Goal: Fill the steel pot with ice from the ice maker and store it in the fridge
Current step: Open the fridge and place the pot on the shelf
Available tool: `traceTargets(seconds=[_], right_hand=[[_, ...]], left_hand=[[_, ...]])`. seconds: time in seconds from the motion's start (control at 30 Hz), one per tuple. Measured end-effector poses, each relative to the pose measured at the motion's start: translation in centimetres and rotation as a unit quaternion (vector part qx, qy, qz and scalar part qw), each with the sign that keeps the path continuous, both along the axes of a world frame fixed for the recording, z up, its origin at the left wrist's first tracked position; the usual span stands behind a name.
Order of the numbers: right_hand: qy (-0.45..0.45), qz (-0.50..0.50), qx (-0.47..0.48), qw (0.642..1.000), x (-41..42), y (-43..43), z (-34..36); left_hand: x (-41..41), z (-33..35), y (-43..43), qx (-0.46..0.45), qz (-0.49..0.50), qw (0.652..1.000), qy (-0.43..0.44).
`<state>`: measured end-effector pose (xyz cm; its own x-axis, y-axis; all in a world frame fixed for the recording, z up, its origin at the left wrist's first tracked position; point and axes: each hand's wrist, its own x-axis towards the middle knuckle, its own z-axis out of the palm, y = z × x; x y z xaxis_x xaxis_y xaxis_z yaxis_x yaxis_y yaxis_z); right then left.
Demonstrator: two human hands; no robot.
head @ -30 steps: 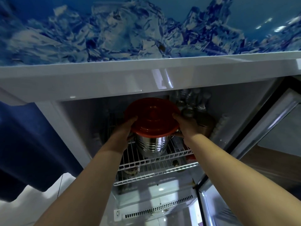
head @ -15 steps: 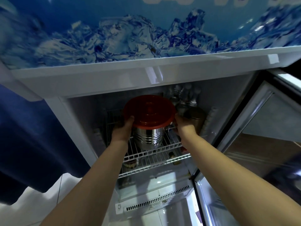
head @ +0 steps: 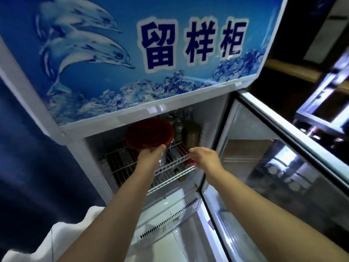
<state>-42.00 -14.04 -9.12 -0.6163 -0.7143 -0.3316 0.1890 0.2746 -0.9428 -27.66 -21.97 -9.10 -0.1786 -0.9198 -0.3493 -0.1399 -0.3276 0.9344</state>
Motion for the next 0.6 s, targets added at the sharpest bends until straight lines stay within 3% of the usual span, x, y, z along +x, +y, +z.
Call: traceTargets(seconds=[0.1, 0.33, 0.6], right_hand=[[0.026, -0.001, -0.015, 1.000, -0.2, 3.1, 2.2], [0.152, -0.028, -0.028, 0.988, -1.9, 10.6, 6.5], [0.369, -0.050, 0.034, 0.928, -3.9, 20.3, 9.8]], left_hand=[[-0.9, 1.4, 2.3, -0.001, -0.085, 0.996, -0.002], [-3.9, 2.9, 8.1, -0.028, -0.171, 0.985, 0.020], [-9.3, 5.7, 16.6, -0.088, -0.264, 0.958, 0.061]])
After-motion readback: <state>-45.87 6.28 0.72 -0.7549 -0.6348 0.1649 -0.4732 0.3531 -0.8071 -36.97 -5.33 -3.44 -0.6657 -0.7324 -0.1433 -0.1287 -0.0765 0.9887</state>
